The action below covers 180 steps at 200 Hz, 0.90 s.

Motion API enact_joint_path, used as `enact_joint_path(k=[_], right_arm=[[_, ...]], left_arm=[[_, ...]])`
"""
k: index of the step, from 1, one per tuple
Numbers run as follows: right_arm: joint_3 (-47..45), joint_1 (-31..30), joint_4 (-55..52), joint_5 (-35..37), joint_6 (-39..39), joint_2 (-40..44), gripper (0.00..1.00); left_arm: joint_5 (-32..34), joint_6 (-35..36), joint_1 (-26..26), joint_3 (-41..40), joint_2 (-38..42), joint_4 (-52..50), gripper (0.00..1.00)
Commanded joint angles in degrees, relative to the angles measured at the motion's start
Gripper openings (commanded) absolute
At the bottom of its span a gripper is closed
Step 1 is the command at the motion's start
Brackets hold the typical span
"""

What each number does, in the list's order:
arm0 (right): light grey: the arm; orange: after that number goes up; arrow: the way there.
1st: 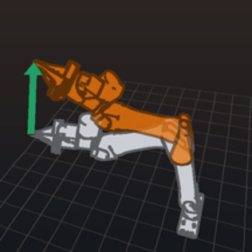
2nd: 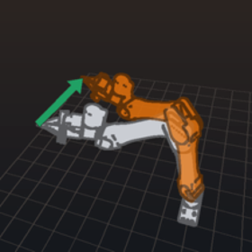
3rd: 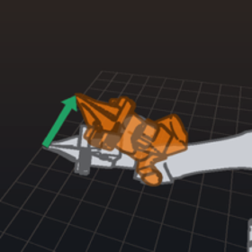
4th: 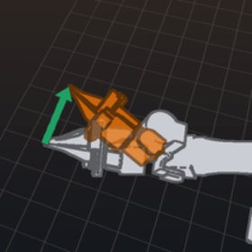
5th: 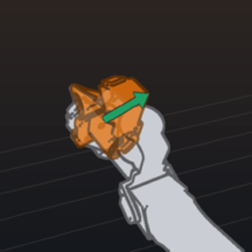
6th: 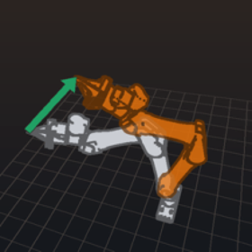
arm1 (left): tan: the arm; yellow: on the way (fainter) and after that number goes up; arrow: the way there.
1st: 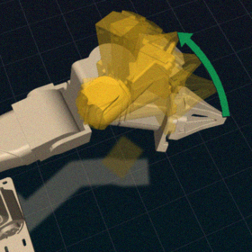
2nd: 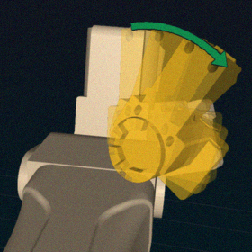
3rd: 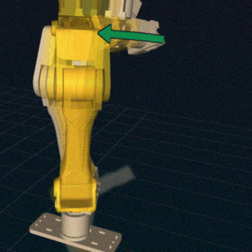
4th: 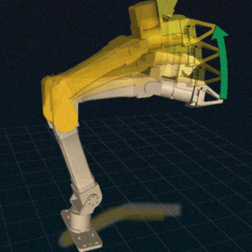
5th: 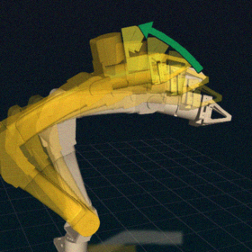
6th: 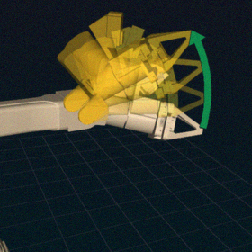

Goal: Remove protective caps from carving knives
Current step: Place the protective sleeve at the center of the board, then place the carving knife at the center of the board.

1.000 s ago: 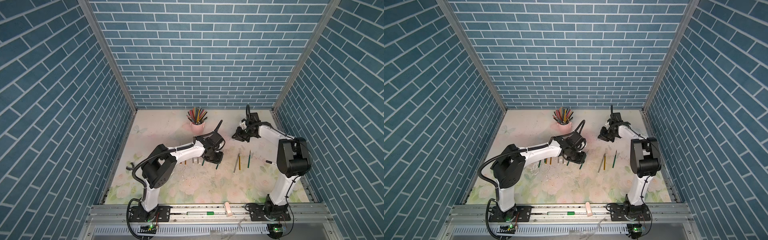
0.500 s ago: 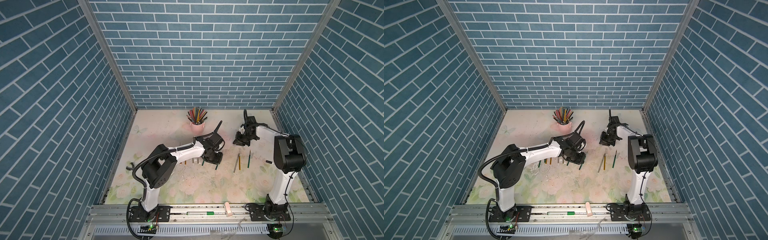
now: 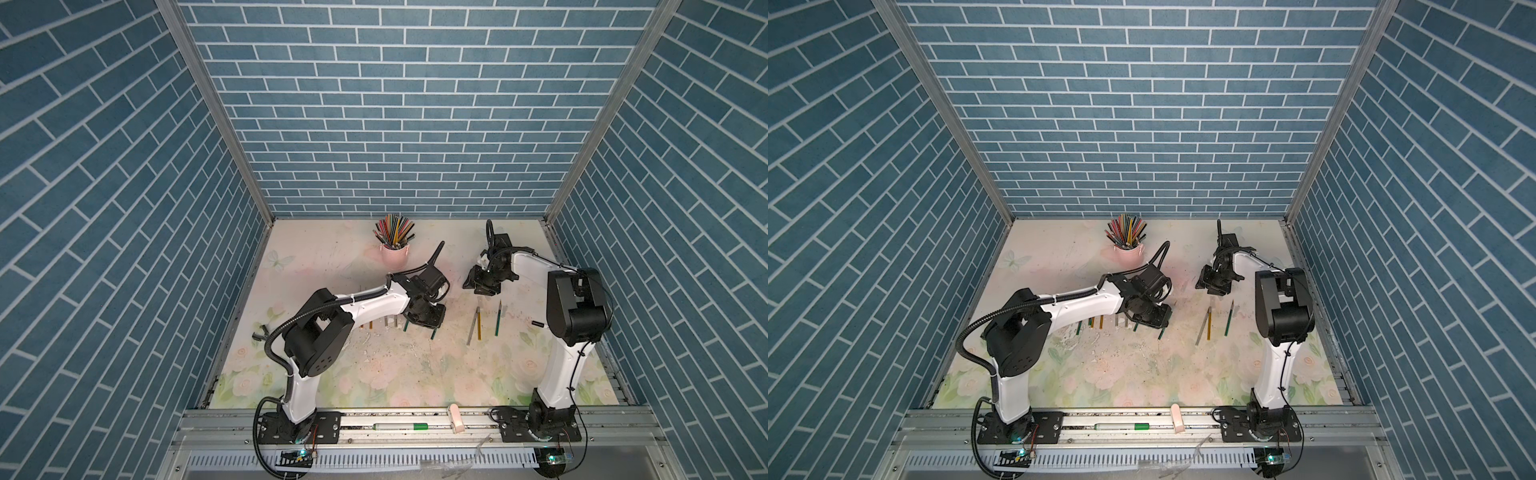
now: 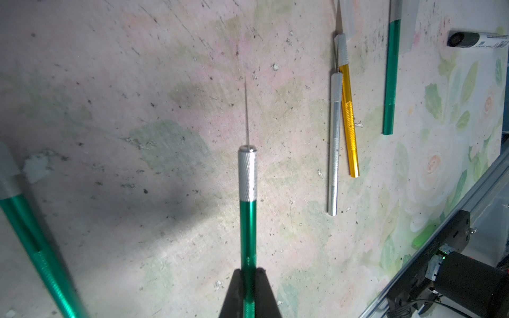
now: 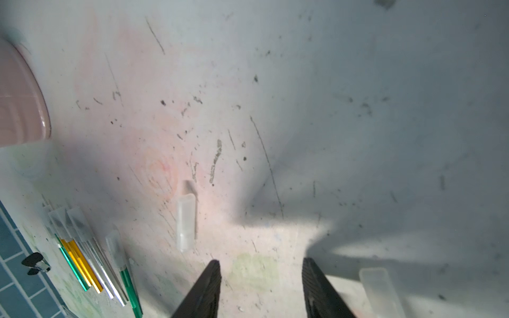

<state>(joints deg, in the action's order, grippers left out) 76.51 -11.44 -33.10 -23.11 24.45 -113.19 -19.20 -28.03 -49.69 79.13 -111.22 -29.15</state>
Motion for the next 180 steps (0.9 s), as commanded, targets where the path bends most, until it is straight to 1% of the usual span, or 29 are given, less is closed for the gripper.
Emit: enact_joint_path(k=[1,44,61,110,140,180], right_arm=[[1.53,0.17,-2.36,1.22,-1.07,-0.24,0.54],[1.49,0.25,-2.68,1.93,-0.83,1.83,0.62],[1.17,0.27,-2.67,2.23,-0.63,3.02,0.65],[0.09,0.8,-3.2,2.55,-0.54,6.38,0.69],[-0.95,1.38,-3.55,2.13,-0.54,8.34,0.74],[-2.45,1.88,-3.81,1.5,-0.46,10.41,0.78]], left_arm=[[0.23,-0.07,0.03,1.11,-0.09,0.12,0.02],[0.3,-0.26,0.04,2.29,-1.18,0.21,0.02],[0.87,-0.71,0.03,2.83,-1.62,0.23,0.05],[2.38,-2.74,-0.31,5.28,-3.64,0.46,0.08],[3.81,-3.51,-1.18,7.03,-5.06,-0.38,0.09],[4.77,-4.87,-2.48,8.63,-6.88,-0.64,0.09]])
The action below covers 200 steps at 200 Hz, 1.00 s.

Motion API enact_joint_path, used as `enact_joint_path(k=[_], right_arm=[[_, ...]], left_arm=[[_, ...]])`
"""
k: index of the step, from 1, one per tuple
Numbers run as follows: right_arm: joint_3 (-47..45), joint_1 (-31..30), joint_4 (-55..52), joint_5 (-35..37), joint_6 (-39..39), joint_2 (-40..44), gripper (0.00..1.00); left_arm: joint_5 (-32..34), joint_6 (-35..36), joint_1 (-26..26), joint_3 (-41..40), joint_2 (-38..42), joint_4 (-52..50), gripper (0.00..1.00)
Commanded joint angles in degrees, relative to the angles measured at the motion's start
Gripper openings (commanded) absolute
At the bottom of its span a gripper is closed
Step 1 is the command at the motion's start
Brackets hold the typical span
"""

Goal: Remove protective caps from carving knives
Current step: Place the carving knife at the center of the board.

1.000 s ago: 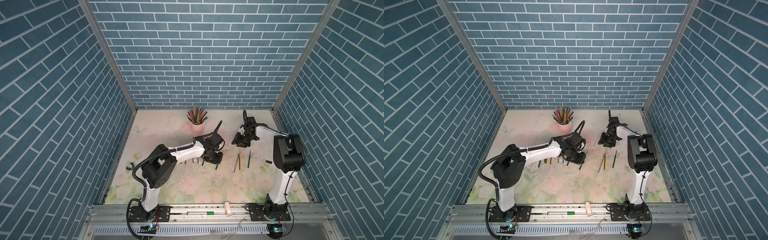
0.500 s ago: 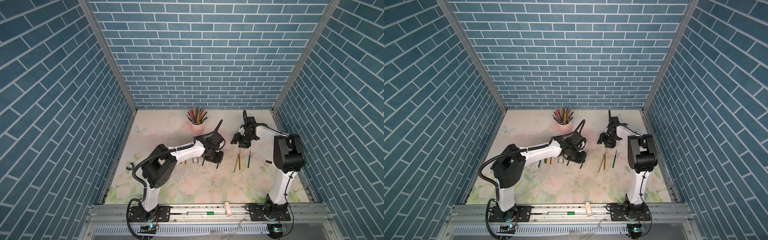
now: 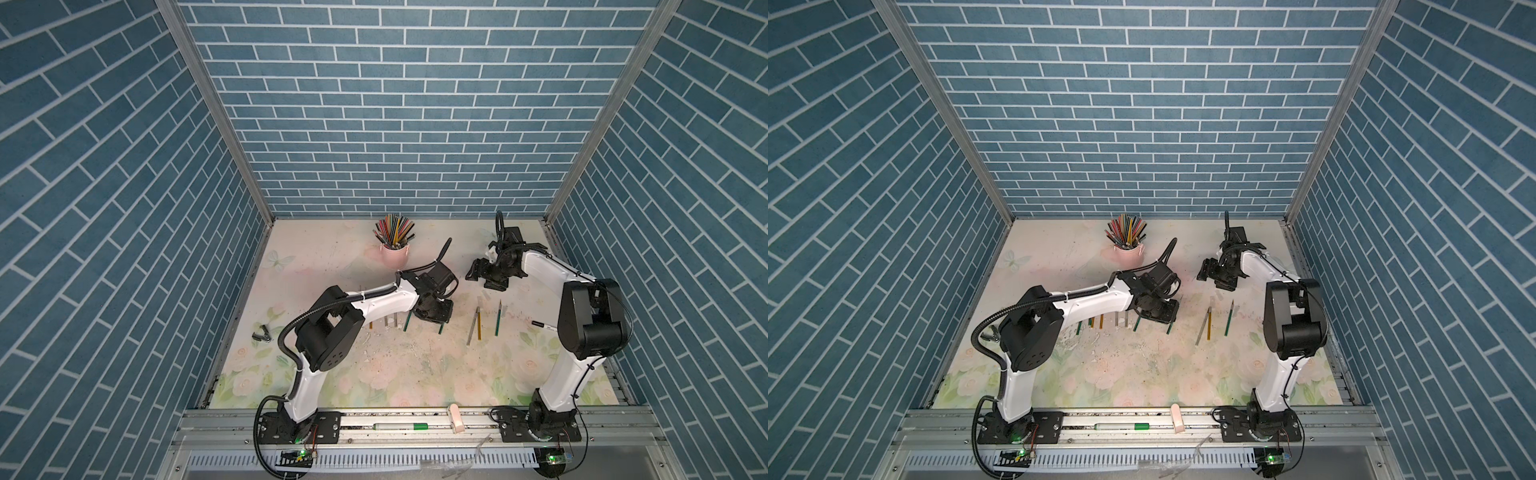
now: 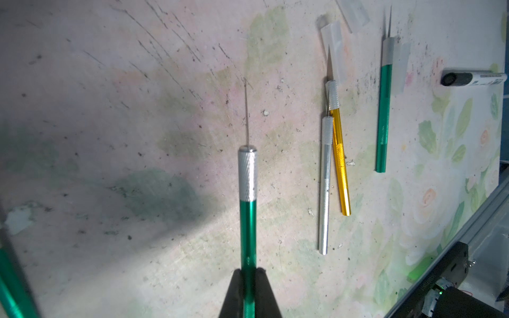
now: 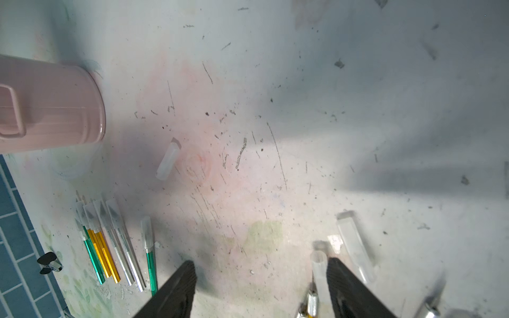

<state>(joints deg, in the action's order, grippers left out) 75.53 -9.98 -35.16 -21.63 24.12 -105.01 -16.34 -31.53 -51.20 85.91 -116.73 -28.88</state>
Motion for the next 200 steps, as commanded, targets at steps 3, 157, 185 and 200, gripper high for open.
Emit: enact_joint_path(k=[3,157,185,200], right_arm=[[-1.63,0.44,-1.76,0.02,-0.13,2.38,0.78],[-8.47,1.04,-0.75,0.64,0.31,8.5,0.87],[-8.86,1.09,-0.77,0.75,0.4,9.14,0.87],[-9.08,1.1,-1.01,0.97,0.4,9.75,0.87]], left_arm=[[1.92,-1.48,-1.0,1.97,-1.5,-0.91,0.1],[2.8,-3.61,-2.27,3.5,-4.39,-0.46,0.15],[3.04,-3.56,-2.31,3.47,-4.17,-0.53,0.17],[3.55,-3.28,-2.32,3.57,-3.59,-0.81,0.2]])
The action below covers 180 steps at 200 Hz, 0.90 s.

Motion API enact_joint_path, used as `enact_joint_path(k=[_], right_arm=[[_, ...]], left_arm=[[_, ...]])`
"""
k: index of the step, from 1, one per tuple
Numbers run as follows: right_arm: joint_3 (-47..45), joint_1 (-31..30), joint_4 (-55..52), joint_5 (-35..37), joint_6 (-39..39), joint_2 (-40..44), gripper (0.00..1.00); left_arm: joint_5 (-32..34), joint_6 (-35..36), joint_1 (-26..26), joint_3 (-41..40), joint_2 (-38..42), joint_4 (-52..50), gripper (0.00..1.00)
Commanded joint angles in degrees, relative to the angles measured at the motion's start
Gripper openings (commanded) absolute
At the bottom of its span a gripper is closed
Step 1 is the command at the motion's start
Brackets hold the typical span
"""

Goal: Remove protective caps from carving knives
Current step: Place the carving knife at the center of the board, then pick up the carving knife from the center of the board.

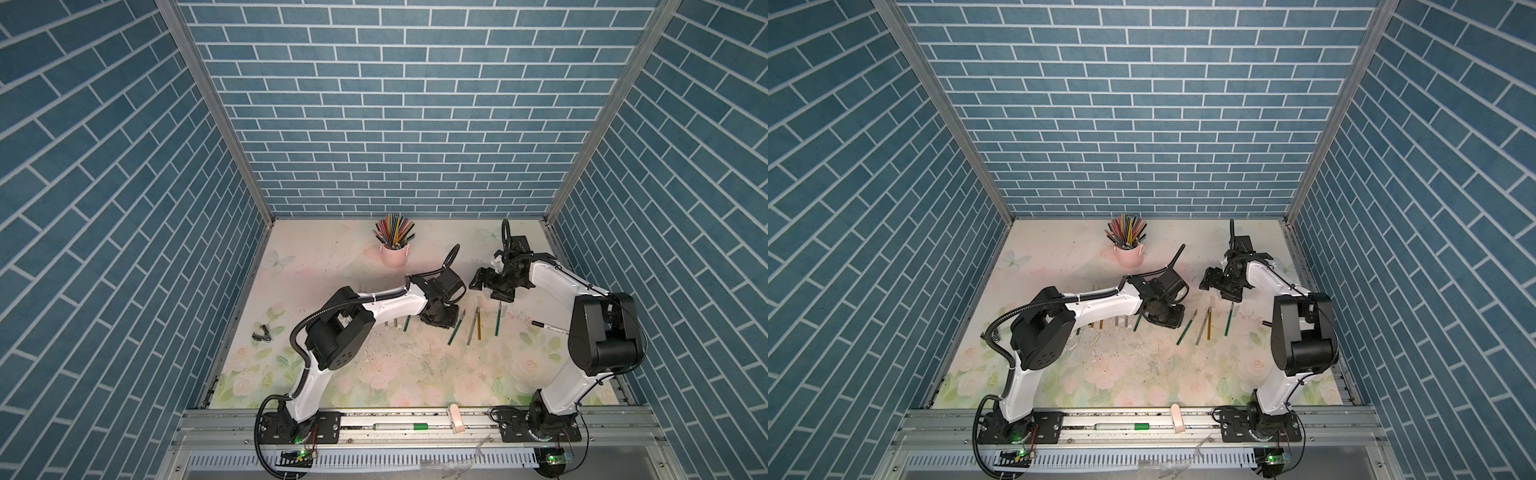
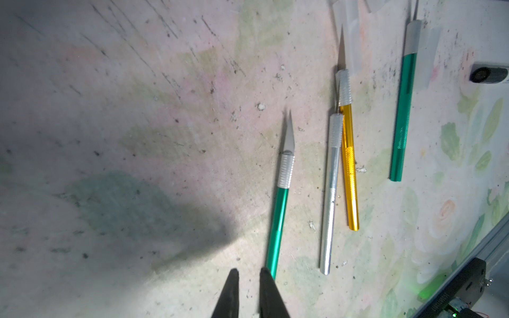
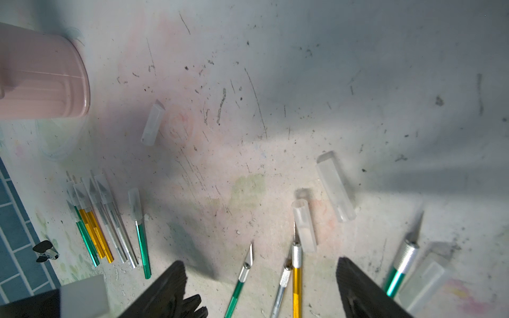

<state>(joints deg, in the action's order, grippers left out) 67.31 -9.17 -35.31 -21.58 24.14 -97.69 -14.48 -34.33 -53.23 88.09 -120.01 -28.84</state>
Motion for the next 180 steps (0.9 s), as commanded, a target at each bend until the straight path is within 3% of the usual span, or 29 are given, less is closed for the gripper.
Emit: enact_joint_path(k=[1,25,69,122,180], right_arm=[[-0.91,0.29,-0.83,0.93,0.38,2.42,0.87],[-1.13,0.22,-1.1,1.11,0.38,3.4,0.87],[-2.06,0.45,-0.28,1.54,0.7,4.75,0.87],[-3.28,0.98,2.09,1.24,1.41,7.06,0.88],[-4.0,1.35,2.65,2.34,1.6,8.72,0.88]], left_arm=[[1.71,-0.48,-0.29,1.38,-0.27,-0.9,0.21],[2.59,0.22,-0.12,2.05,0.96,-2.11,0.34],[4.15,1.47,1.43,2.2,5.25,-4.09,0.71],[6.43,2.77,5.91,-1.65,12.06,-6.37,0.99],[7.43,4.3,10.93,-7.15,16.3,-8.4,0.99]])
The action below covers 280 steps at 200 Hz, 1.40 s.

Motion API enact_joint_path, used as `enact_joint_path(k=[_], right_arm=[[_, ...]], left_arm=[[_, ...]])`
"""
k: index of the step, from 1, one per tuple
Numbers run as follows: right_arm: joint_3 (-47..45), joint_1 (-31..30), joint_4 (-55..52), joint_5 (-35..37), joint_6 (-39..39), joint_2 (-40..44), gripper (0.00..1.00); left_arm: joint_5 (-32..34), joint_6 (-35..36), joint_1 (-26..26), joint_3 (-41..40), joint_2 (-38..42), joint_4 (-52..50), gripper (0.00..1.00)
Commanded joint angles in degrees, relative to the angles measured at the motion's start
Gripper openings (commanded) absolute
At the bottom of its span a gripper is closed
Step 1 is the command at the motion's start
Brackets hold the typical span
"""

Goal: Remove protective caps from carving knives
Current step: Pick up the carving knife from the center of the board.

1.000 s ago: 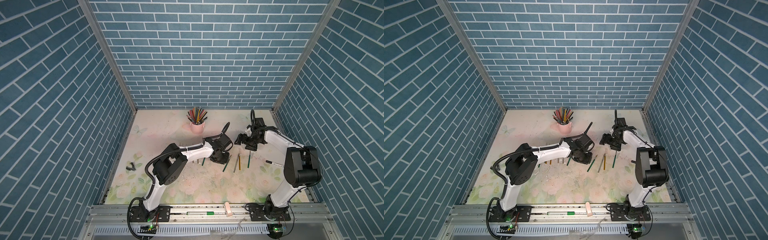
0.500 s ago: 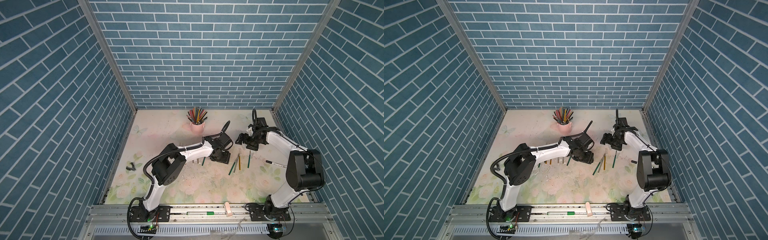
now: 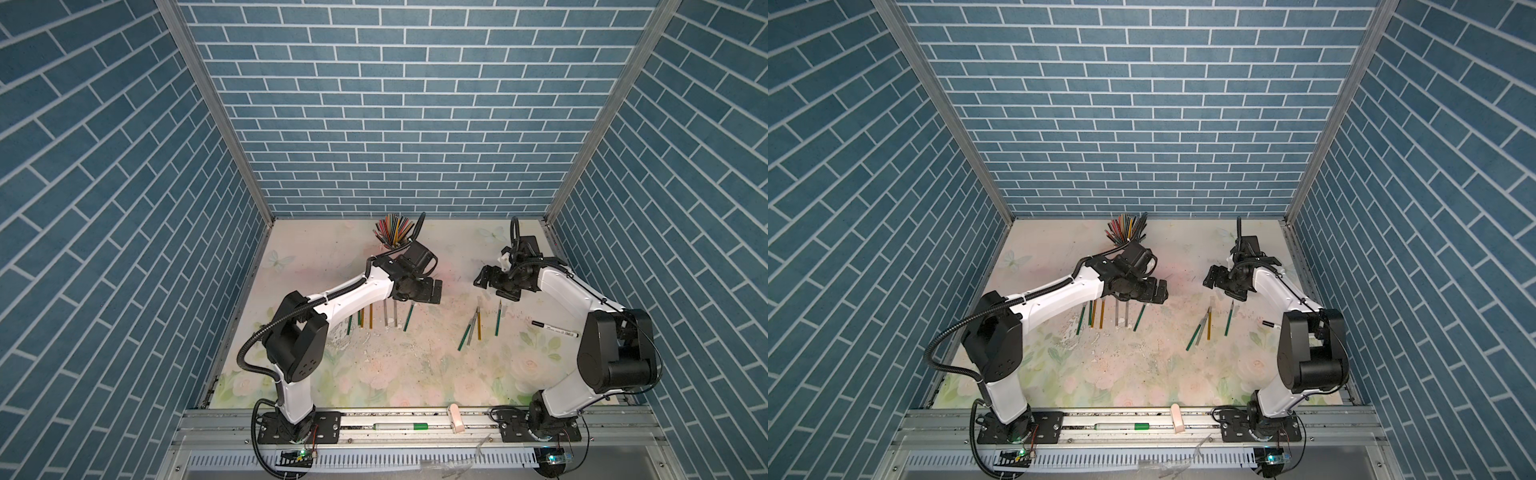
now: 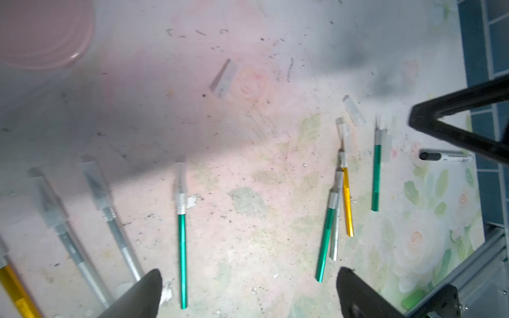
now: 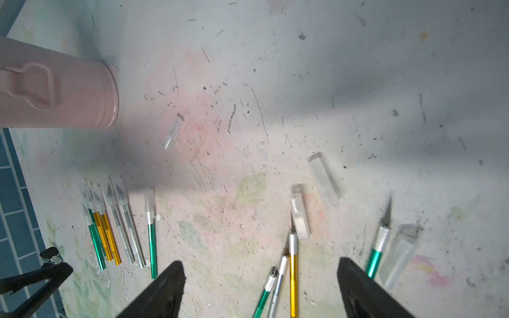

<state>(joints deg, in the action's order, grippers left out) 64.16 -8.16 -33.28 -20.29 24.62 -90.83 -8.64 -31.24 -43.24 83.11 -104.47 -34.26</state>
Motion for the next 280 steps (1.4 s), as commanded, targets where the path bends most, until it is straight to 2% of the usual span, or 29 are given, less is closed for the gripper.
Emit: enact_joint_path(k=[1,54,79,130,280], right_arm=[[-0.91,0.34,0.64,1.05,1.12,1.91,0.88],[-2.55,0.45,2.66,0.72,2.14,3.25,0.88],[-2.06,0.48,1.89,0.3,1.83,2.29,0.98],[-2.64,0.61,1.73,-0.27,1.88,2.02,0.98],[-3.69,0.78,1.6,-2.29,2.18,1.8,0.98]], left_arm=[[1.6,1.2,0.95,-2.16,0.76,-3.08,0.99],[5.02,2.69,0.82,-3.73,-0.6,-5.71,0.91],[5.76,2.95,-0.36,-2.59,-2.69,-6.25,0.82],[6.69,3.38,-1.4,-0.97,-6.64,-6.47,0.71],[6.37,4.26,-2.11,-1.3,-11.45,-6.79,0.53]])
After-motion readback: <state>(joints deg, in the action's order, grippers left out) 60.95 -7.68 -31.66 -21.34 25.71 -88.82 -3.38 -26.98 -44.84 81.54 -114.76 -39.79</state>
